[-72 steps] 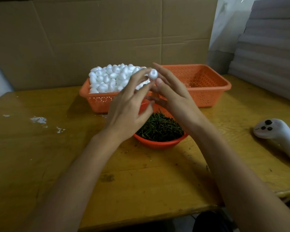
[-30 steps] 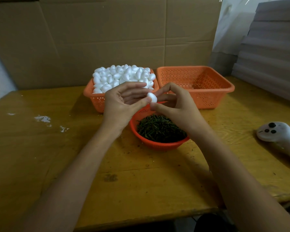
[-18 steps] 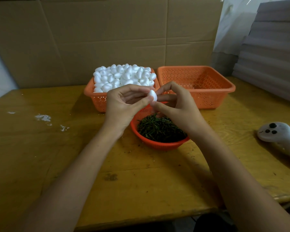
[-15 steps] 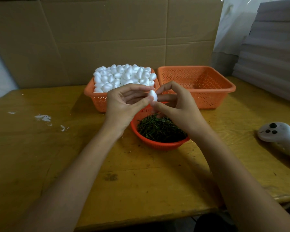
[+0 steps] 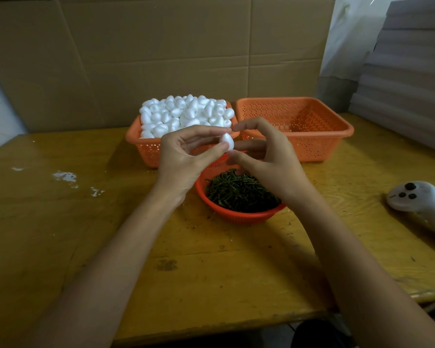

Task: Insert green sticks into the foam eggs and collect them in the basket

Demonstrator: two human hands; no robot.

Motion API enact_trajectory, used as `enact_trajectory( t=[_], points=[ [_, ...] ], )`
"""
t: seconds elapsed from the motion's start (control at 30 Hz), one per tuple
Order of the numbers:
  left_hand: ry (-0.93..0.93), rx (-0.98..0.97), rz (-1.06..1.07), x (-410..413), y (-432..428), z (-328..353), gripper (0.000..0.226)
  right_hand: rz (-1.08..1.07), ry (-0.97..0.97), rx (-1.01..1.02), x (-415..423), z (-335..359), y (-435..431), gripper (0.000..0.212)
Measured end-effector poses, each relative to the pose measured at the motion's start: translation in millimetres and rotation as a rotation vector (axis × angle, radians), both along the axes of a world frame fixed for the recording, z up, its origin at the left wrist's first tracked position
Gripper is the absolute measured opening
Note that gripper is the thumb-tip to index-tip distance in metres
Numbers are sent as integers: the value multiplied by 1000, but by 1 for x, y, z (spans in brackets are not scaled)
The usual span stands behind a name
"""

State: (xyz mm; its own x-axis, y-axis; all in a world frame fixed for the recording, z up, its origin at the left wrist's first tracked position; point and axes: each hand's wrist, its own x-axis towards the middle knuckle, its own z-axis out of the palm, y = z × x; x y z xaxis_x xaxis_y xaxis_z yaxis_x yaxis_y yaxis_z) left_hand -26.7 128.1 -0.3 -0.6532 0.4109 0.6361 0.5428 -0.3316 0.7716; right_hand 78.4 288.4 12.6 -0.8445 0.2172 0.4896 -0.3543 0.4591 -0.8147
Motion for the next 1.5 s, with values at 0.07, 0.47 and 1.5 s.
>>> enact_trajectory(
  t=[0.07,0.47,1.5],
  points=[
    [-23,10,0,1,1,0,27,-10,-16,18,1,1,1,39],
    [-47,9,-28,0,1,-2,27,-130,-29,33,2,2,5,49],
    [4,-59,-52,5,-1,2,38,-194,-28,45,4,4,5,51]
  ],
)
